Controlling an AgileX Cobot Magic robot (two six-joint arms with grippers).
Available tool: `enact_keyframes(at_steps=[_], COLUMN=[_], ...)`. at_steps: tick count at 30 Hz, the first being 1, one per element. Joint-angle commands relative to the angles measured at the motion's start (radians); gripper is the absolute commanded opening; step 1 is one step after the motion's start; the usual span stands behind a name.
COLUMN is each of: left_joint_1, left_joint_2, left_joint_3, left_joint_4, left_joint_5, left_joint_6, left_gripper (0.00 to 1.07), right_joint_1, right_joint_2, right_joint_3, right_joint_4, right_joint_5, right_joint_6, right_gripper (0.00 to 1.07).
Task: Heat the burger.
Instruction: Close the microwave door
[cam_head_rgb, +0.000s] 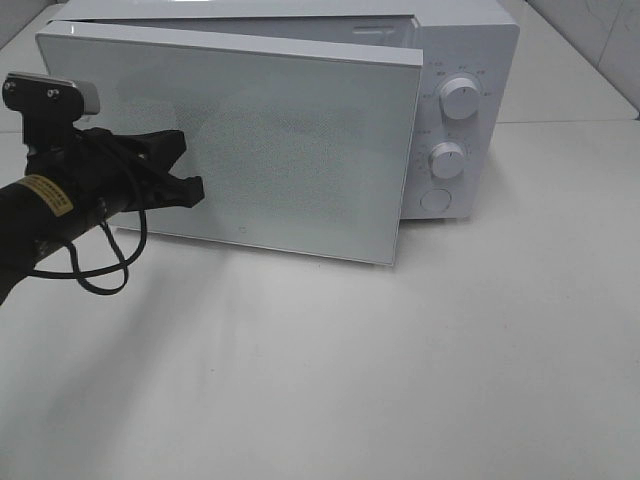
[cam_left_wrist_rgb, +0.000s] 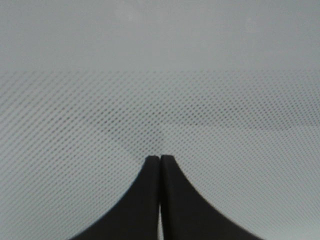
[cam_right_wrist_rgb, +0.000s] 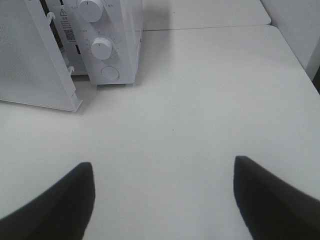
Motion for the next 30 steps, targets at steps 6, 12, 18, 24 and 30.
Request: enact_keyframes(at_steps=[6, 12, 18, 24, 30], left_joint_1=[-0.053, -0.066, -0.081, -0.098, -0.099], left_joint_2=[0.035, 0.059, 0.076, 0.080, 0.080], left_joint_3=[-0.083, -0.124, -0.178, -0.223, -0.271], left_joint_4=[-0.152, -0.182, -0.245, -0.261, -0.271], left_joint_5=[0.025, 0.054, 0.106, 0.142, 0.149], left_joint_6=[0.066, 0.080, 0.081, 0.103, 0.132], left_gripper=[0.00, 0.00, 0.00, 0.00, 0.00], right_joint_1=[-0.005, -0.005, -0.005, -0.005, -0.005], right_joint_2=[-0.029, -0.029, -0.029, -0.029, -0.029], right_joint_3=[0.001, 0.001, 0.001, 0.001, 0.001], right_joint_4=[-0.005, -0.005, -0.005, -0.005, -0.005], right_joint_5=[-0.006, -0.006, -0.006, -0.006, -0.006], right_joint_6=[0.000, 0.000, 0.000, 0.000, 0.000], right_gripper=[0.76, 0.76, 0.76, 0.76, 0.76])
